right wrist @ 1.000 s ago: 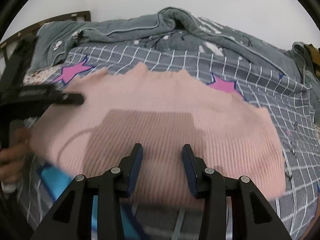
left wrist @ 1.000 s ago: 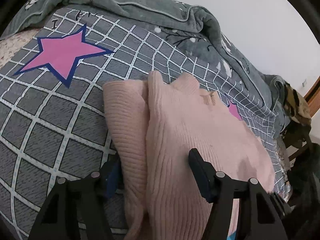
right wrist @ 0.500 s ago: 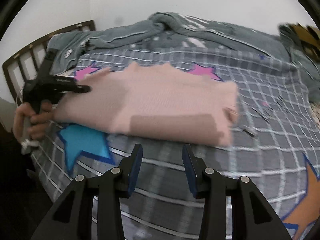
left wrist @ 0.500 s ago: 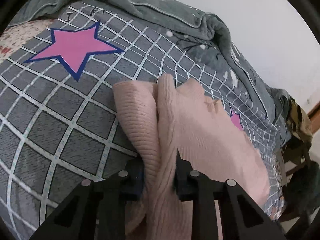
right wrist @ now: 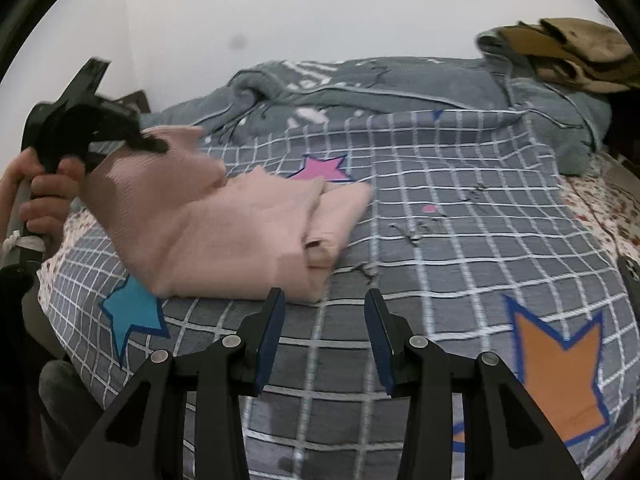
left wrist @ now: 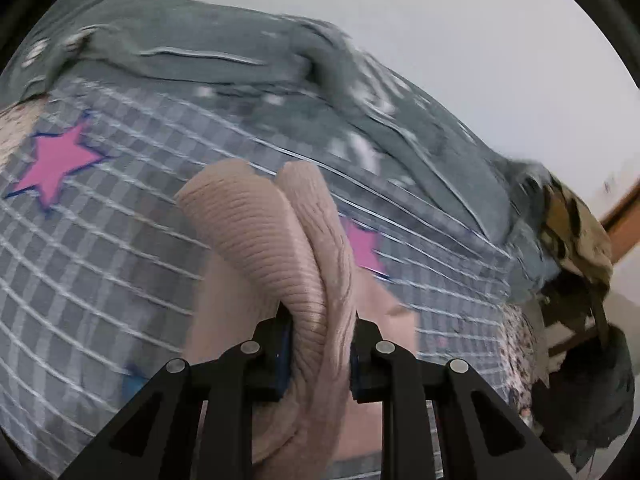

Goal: Fold small clothes

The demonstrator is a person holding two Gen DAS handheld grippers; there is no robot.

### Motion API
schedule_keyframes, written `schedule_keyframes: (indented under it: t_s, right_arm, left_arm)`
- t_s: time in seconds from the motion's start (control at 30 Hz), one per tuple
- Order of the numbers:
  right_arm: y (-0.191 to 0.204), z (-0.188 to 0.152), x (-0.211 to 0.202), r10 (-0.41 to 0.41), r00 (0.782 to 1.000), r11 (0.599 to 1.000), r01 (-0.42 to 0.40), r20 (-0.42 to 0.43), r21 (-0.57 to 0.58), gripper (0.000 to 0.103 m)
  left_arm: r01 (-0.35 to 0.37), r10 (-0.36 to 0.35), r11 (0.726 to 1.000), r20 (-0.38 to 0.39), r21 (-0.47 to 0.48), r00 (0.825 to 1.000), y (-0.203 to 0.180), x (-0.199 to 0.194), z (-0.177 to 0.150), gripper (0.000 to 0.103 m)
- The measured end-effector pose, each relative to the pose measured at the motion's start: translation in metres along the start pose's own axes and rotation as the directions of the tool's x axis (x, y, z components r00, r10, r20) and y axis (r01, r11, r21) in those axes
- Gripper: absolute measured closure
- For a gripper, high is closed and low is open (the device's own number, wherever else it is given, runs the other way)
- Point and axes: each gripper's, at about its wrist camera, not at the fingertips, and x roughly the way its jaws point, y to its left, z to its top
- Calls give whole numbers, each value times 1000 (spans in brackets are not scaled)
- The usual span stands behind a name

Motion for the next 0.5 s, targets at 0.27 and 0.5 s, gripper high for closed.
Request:
schedule_keyframes:
  t_s: [0.27, 0.5]
  right_arm:
    - [-30, -18, -9, -66, 996, 997, 68, -52, 26, 62]
    - [-38, -14, -2, -41, 998, 997, 45, -56, 57, 62]
  left_arm:
    - [31, 2, 985, -187, 171, 982, -77, 97, -79, 79]
    - [265, -232, 945, -177, 194, 956, -70, 52, -52, 42]
